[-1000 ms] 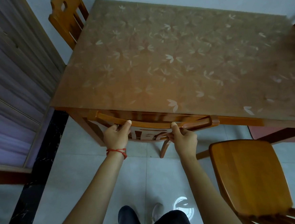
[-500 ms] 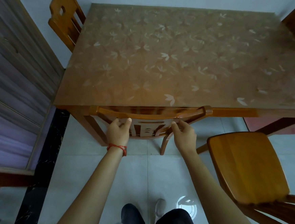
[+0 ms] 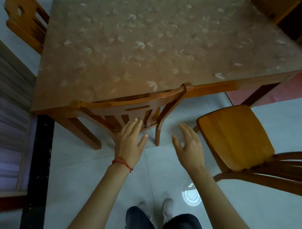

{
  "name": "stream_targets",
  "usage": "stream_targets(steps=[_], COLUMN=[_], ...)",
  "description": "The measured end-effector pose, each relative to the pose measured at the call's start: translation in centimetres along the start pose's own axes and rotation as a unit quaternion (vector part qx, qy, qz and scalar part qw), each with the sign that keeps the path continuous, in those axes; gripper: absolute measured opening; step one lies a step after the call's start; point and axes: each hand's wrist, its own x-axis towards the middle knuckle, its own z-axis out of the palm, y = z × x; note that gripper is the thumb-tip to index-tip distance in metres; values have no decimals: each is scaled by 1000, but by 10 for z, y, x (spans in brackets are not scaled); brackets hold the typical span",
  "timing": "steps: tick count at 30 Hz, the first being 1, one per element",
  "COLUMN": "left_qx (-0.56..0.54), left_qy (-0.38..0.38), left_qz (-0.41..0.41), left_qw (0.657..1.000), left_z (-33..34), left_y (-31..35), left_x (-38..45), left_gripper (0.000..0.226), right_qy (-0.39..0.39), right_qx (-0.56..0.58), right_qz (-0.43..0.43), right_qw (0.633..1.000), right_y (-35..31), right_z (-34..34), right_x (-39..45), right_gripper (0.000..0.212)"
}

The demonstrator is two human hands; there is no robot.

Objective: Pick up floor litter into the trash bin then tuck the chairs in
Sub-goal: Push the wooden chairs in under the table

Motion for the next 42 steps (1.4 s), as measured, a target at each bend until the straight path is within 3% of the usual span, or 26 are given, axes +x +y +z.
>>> stream_targets(steps=[10, 20, 27, 34, 42], left_qx=[110, 127, 127, 110, 113], left_qy=[-75, -152, -219, -268, -305], left_qz=[158, 329, 468, 591, 670], left_qw=[979, 923, 846, 753, 667], left_z=[41, 118, 169, 202, 229], left_y=[62, 165, 232, 279, 299], left_x=[-29, -85, -133, -166, -194], left_gripper=[54, 50, 51, 52, 56], right_qy=[71, 189, 261, 359, 393], right_qx=[-33, -55, -59, -67, -70], right_qz=[76, 184, 311, 428, 511], right_qw=[994, 963, 912, 826, 761], right_y=[64, 167, 216, 228, 228], right_z=[-42, -90, -109, -111, -100], right_x=[-65, -165, -254, -328, -374], right_gripper=[52, 48, 48, 50, 48])
